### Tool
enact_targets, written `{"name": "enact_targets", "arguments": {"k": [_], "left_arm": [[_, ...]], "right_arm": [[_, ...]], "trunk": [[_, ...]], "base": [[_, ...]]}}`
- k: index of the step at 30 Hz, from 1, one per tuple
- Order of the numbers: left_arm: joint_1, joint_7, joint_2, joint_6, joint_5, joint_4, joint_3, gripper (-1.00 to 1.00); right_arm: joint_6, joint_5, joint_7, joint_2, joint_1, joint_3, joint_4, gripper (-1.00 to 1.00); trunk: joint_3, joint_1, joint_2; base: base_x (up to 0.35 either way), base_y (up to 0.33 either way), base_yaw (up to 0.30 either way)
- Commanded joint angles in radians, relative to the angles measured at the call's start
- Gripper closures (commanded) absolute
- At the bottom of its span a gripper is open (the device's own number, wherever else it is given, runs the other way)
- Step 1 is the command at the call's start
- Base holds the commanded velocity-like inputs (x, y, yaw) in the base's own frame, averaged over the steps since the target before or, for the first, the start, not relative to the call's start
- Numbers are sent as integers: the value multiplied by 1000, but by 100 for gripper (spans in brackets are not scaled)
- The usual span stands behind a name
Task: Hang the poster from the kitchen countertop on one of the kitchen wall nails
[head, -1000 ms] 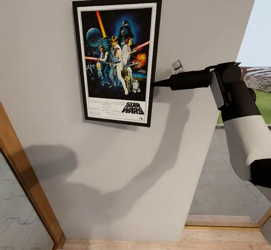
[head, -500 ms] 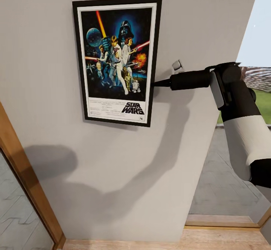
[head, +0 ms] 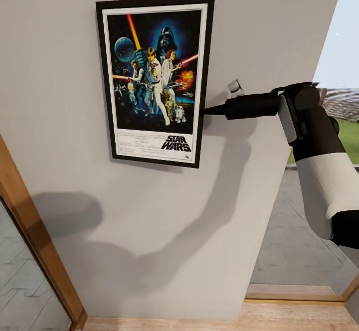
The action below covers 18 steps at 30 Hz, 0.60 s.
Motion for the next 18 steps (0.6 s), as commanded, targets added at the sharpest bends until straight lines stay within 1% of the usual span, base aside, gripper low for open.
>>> {"name": "enact_targets", "arguments": {"k": [1, 3, 4, 7, 18], "left_arm": [[0, -5, 0, -2, 10, 2, -5, -100], [0, -5, 0, -2, 10, 2, -5, -100], [0, -5, 0, -2, 10, 2, -5, -100], [0, -5, 0, -2, 10, 2, -5, -100], [0, -5, 0, -2, 10, 2, -5, -100]], "right_arm": [[9, -9, -1, -1, -1, 2, 0, 100], [9, -9, -1, -1, 0, 2, -19, 100], [9, -9, -1, -1, 9, 2, -42, 100], [9, -9, -1, -1, 39, 3, -62, 100], [9, -9, -1, -1, 101, 4, -110, 100]], "trunk": [[-1, 0, -1], [-1, 0, -1], [-1, 0, -1], [-1, 0, -1], [-1, 0, -1]], "base": [[0, 0, 0], [0, 0, 0], [0, 0, 0], [0, 0, 0], [0, 0, 0]]}}
